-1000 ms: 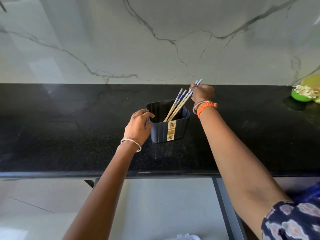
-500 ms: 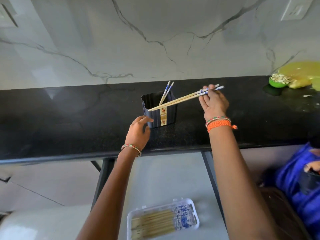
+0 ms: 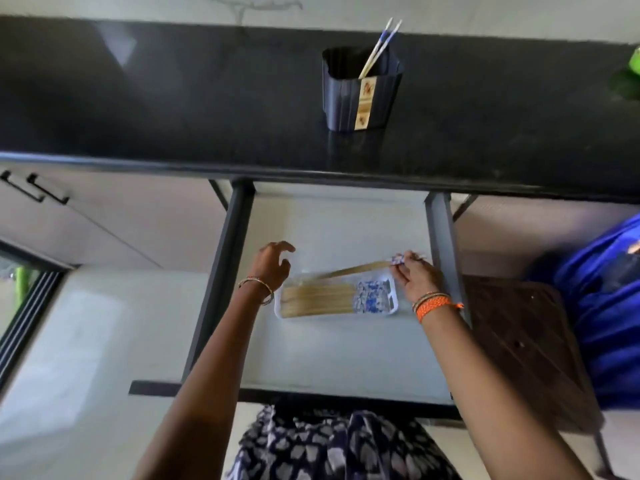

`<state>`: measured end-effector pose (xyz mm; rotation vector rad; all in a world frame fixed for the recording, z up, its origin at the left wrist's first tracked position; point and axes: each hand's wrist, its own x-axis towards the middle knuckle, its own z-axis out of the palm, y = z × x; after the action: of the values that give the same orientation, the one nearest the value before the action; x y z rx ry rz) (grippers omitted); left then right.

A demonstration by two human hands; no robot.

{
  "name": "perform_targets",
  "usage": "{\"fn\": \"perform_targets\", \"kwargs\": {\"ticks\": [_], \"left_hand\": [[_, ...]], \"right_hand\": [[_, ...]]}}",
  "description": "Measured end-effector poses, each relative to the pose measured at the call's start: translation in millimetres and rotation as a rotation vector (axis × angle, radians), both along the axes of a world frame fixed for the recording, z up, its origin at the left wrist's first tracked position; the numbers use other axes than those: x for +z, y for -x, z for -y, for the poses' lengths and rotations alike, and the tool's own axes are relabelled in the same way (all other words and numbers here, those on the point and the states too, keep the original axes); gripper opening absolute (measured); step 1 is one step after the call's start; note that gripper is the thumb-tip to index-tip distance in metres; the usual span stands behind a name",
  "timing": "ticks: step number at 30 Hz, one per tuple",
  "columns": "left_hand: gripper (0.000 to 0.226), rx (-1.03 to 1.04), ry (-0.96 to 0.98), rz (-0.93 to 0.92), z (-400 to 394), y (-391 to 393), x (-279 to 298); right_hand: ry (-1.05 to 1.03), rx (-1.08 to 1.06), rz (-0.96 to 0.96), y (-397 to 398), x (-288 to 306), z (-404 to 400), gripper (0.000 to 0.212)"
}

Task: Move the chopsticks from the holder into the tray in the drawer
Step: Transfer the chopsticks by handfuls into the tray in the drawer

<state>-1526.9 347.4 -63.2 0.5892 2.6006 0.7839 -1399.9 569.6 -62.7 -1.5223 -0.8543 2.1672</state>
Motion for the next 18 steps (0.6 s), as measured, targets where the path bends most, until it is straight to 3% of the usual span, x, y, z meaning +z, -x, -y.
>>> {"fn": "perform_targets", "kwargs": {"ticks": [5,18], "left_hand": [[0.040,0.024,0.119,0.175,23,-24,-37],[0.035,0.052,0.083,0.191,17,-12,-42]], "right_hand": [[0.046,0.055,0.192,-2,-37,22,0.027],[0.147,0.251,0.401,18,-63,42,0.028]]}}
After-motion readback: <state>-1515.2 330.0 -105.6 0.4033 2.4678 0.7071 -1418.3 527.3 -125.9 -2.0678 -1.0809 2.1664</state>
